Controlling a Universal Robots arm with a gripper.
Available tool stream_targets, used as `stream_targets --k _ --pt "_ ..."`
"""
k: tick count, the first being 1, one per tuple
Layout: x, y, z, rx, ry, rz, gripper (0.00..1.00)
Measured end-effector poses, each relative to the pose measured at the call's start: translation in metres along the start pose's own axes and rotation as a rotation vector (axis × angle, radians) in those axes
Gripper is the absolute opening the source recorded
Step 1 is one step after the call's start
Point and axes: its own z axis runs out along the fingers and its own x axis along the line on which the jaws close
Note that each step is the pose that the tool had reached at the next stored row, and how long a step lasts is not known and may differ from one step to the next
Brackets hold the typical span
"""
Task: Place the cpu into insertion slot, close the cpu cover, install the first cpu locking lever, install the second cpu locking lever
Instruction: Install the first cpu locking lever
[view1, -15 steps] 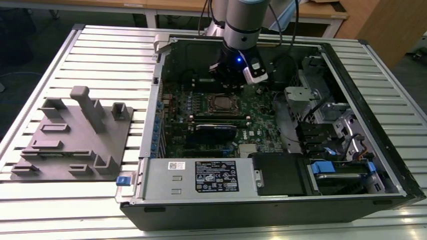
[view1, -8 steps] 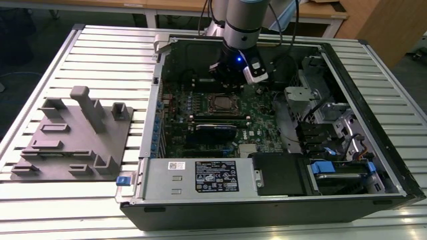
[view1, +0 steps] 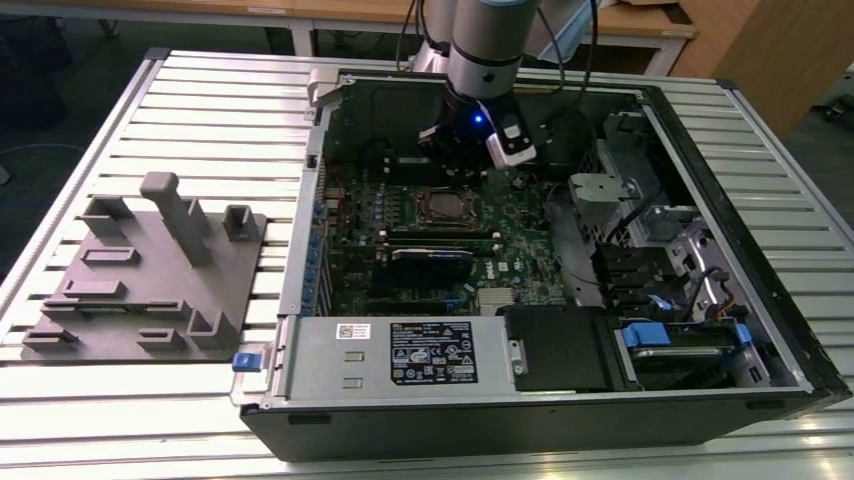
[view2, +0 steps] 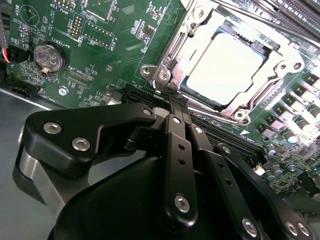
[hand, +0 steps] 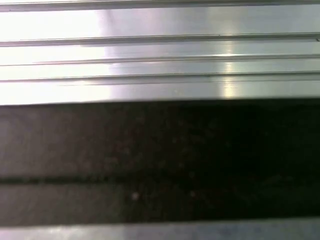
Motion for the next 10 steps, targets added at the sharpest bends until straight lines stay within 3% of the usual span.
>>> stream_targets --k 10 --pt "0.0 -0.0001 0.0013 0.0097 -0.0005 0.0 0.1"
